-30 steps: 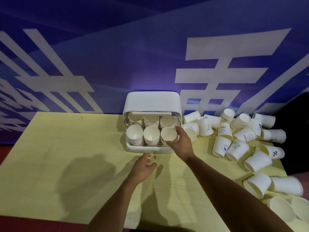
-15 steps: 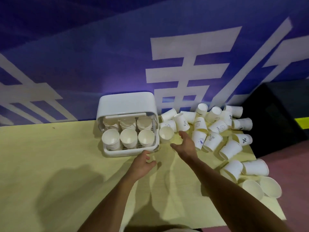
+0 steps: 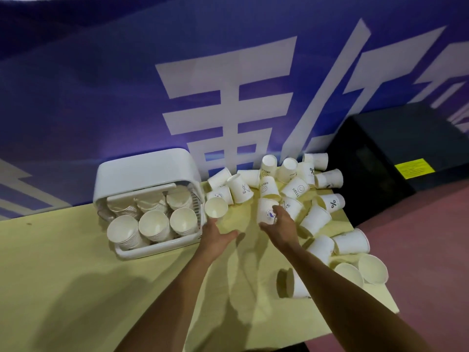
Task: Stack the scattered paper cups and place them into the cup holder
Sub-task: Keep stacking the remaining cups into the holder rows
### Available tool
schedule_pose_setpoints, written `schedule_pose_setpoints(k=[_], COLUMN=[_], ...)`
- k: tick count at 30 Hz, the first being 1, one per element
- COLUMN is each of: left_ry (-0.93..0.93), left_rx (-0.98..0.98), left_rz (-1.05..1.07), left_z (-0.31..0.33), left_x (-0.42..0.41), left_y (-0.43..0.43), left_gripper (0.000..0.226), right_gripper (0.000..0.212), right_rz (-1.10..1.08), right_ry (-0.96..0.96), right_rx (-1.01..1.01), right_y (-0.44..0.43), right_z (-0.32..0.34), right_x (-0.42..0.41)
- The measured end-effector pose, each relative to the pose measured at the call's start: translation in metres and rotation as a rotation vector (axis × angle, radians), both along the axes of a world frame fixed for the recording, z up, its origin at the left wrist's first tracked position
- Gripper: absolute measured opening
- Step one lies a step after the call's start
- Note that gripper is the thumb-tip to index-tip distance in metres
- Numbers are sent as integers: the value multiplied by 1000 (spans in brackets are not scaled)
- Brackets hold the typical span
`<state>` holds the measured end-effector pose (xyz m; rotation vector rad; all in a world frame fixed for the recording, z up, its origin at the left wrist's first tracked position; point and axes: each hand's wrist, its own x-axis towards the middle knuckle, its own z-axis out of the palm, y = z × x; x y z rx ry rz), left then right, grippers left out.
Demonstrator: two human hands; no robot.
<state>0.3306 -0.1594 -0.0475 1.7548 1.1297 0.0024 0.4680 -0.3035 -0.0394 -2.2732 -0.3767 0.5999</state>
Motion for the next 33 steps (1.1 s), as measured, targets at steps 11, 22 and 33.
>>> schedule_pose_setpoints(k=[11,22,33], left_ry=[-152,-167,-189], left_rx=[-128,-247,-123], left_rz=[411,683,566], left_z=[-17,-28,-36], left_x=[36,72,68], left_y=[-14,-10,-5], left_gripper=[84,93,84], right_gripper=[61,45,48], right_rz=[30,188,240], right_ry=[-153,-236,-296], right_rx=[-68,-76,-153], right_y=[14,23,30], right_z=[-16,-29,-40], right_x=[11,22,15])
